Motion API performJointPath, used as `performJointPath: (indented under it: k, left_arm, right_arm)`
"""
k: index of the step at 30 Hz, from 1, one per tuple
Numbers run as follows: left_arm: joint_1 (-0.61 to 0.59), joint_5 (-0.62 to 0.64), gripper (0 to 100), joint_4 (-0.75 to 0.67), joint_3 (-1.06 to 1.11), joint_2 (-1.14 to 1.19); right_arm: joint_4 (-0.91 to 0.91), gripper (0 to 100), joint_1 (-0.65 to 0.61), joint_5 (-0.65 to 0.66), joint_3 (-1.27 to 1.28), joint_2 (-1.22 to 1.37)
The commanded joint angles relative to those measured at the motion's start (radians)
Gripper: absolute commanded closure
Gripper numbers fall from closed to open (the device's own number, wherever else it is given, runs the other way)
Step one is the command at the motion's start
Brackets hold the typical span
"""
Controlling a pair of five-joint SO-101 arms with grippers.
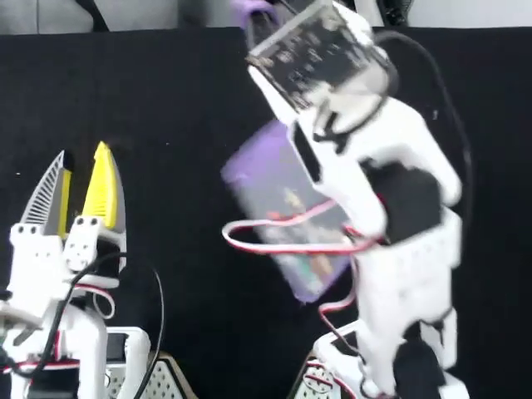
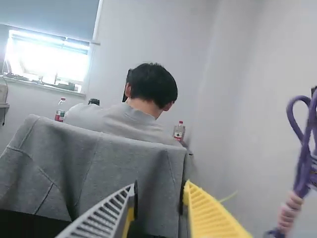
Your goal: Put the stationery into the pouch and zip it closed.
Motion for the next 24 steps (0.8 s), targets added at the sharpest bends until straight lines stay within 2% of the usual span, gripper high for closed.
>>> performJointPath:
  k: [1,9,16,24]
  left_arm:
    - [-0.008,-0.002,84,-0.040,0.050,0.002]
    - [-0.010,-0.002,84,-0.044,0.070,0.002]
    - [-0.008,-0.002,84,-0.040,0.077,0.002]
    - [-0.002,-0.002,84,-0.046,0.104,0.002]
  right_arm:
    - [-0.098,98.6,-0.023,0.008,-0.093,0.068]
    - [-0.044,98.6,-0.046,-0.002,-0.246,0.130]
    - [0.163,98.6,-0.091,-0.176,-0.344,0.053]
    - [0.388,98.6,-0.155,-0.193,-0.355,-0.071]
